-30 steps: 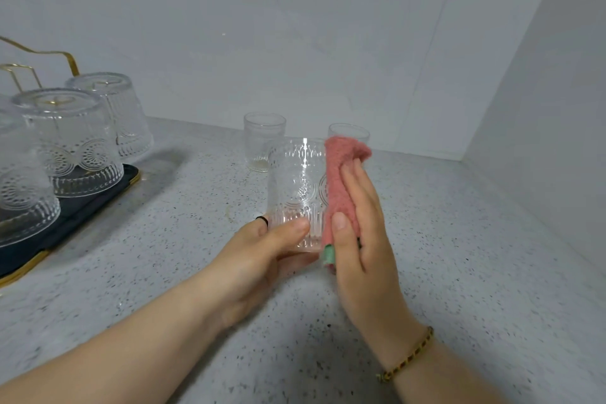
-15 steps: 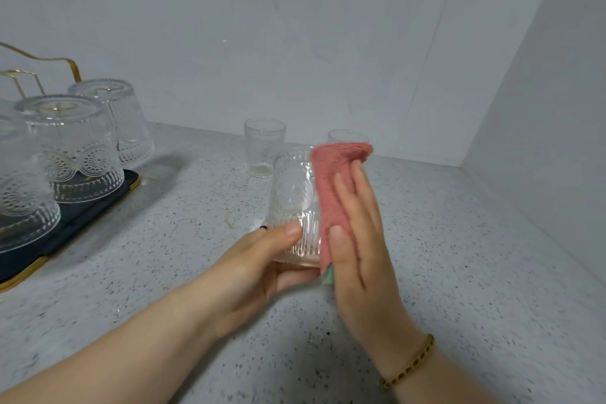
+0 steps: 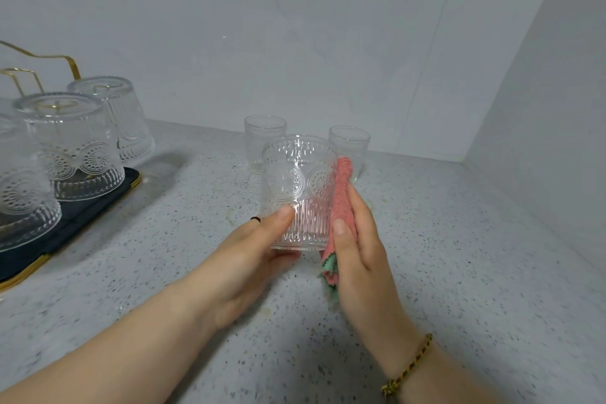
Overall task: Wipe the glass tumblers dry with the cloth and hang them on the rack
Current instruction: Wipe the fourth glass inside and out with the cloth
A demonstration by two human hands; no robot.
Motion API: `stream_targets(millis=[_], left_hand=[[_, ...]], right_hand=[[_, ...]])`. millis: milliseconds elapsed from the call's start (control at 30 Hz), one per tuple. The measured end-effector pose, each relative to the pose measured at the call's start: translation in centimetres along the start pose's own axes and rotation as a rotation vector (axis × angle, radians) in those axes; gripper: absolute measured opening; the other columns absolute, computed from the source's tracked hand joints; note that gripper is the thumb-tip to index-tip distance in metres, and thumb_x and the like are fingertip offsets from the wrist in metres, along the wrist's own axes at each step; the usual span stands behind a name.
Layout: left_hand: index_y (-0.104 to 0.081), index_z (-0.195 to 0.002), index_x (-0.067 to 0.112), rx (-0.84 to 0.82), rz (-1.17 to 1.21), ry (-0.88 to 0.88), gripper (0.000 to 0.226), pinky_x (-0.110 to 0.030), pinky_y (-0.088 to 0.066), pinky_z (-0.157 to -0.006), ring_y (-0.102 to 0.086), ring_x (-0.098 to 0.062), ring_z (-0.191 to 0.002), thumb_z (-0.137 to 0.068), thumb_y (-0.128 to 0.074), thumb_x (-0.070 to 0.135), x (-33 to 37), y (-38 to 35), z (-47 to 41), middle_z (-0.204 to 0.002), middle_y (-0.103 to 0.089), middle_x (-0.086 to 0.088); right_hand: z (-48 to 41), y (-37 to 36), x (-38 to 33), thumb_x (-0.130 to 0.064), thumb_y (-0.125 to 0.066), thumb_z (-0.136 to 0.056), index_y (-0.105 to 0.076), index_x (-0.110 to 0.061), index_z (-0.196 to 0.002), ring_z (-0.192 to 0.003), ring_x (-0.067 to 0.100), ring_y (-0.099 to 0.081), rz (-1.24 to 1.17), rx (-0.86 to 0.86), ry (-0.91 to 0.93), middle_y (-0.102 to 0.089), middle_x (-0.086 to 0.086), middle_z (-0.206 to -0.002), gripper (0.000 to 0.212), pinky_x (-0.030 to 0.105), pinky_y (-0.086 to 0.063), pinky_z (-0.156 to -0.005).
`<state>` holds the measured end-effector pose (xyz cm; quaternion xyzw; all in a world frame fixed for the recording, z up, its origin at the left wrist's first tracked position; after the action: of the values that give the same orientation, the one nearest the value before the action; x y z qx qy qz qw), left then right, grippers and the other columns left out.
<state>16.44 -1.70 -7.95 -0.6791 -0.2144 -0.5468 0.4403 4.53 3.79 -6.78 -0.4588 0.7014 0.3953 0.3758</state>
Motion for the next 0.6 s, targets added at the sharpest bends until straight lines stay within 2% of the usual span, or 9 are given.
stream_targets(millis=[67,133,200,267,333,400,467,533,600], left_hand=[[-0.057,-0.121,0.010,0.099,-0.010,0.011,0.094,-0.030,-0.052,-0.090,-0.065,-0.020,-0.104,-0.042,-0.081,0.057,0.1,0.1,-0.1,-0.113,-0.068,-0.009],[-0.046,-0.129,0.006,0.168,0.039,0.030,0.087,-0.031,-0.054,-0.087,-0.066,-0.022,-0.101,-0.060,-0.077,0.048,-0.1,-0.1,-0.3,-0.113,-0.067,-0.012],[-0.049,-0.124,0.003,0.160,0.148,0.061,0.070,-0.031,-0.055,-0.084,-0.068,-0.023,-0.095,-0.065,-0.066,0.037,-0.3,-0.6,-0.2,-0.108,-0.068,-0.015],[-0.055,-0.117,0.003,0.109,0.179,0.063,0.060,-0.026,-0.057,-0.072,-0.070,-0.019,-0.084,-0.065,-0.060,0.033,-0.3,-1.1,0.1,-0.100,-0.071,-0.013],[-0.058,-0.112,0.002,0.057,0.151,0.034,0.048,-0.022,-0.056,-0.065,-0.071,-0.017,-0.079,-0.072,-0.068,0.028,-0.2,-1.2,0.3,-0.094,-0.073,-0.011],[-0.055,-0.115,-0.002,0.049,0.133,0.025,0.053,-0.025,-0.056,-0.065,-0.070,-0.019,-0.081,-0.070,-0.065,0.026,-0.2,-0.9,0.3,-0.096,-0.072,-0.014],[-0.055,-0.118,-0.002,0.046,0.122,0.038,0.064,-0.033,-0.058,-0.076,-0.068,-0.025,-0.089,-0.063,-0.068,0.028,-0.5,-0.8,0.2,-0.104,-0.070,-0.017],[-0.060,-0.113,0.005,0.030,0.140,0.042,0.065,-0.037,-0.053,-0.089,-0.066,-0.027,-0.098,-0.056,-0.069,0.034,-0.7,-0.8,0.1,-0.109,-0.068,-0.017],[-0.065,-0.104,0.010,0.036,0.170,0.028,0.057,-0.033,-0.055,-0.085,-0.068,-0.024,-0.093,-0.053,-0.069,0.036,-0.4,-0.7,0.1,-0.105,-0.070,-0.014]], right_hand=[[-0.2,-0.1,0.6,-0.036,-0.039,-0.091,-0.023,-0.054,-0.122,-0.062,0.001,-0.047,0.019,0.032,0.031,-0.053,-0.004,-0.080,0.039,0.013,-0.040,-0.054],[-0.3,-0.3,1.2,-0.053,-0.032,-0.080,-0.020,-0.062,-0.124,-0.090,0.015,-0.043,0.089,0.054,0.072,-0.048,-0.001,-0.108,0.046,0.025,-0.038,-0.079],[-0.2,-0.9,1.3,-0.053,-0.028,-0.077,-0.018,-0.065,-0.123,-0.108,0.018,-0.043,0.132,0.058,0.126,-0.043,-0.003,-0.133,0.048,0.033,-0.036,-0.094],[0.2,-1.7,0.7,-0.044,-0.030,-0.082,-0.022,-0.060,-0.123,-0.130,0.003,-0.030,0.171,0.056,0.235,-0.025,-0.020,-0.144,0.046,0.021,-0.027,-0.107],[0.3,-2.1,0.4,-0.037,-0.031,-0.085,-0.023,-0.051,-0.122,-0.134,-0.007,-0.016,0.208,0.040,0.314,-0.016,-0.025,-0.142,0.041,0.011,-0.015,-0.108],[0.0,-1.6,0.4,-0.036,-0.030,-0.086,-0.023,-0.050,-0.122,-0.132,-0.009,-0.018,0.225,0.055,0.327,-0.017,-0.024,-0.142,0.040,0.008,-0.017,-0.107],[-0.4,-0.6,0.2,-0.040,-0.032,-0.087,-0.024,-0.051,-0.125,-0.121,-0.006,-0.037,0.161,0.064,0.228,-0.031,-0.011,-0.143,0.041,0.006,-0.033,-0.095],[-0.6,0.3,0.1,-0.035,-0.037,-0.092,-0.026,-0.041,-0.132,-0.084,-0.006,-0.056,-0.018,0.026,0.057,-0.052,0.005,-0.127,0.042,0.006,-0.043,-0.067],[-0.4,0.4,0.2,-0.028,-0.031,-0.093,-0.024,-0.032,-0.137,-0.052,-0.001,-0.055,-0.027,-0.037,-0.038,-0.061,0.007,-0.098,0.045,0.010,-0.042,-0.045]])
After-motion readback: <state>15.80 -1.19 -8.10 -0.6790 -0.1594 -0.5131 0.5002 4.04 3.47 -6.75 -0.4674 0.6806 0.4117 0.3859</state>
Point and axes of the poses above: each hand's wrist, its own z-axis away from the middle knuckle, its own y-axis out of the back of the hand, x = y × z, the point moved 1 cm from there along -z, towards the middle knuckle
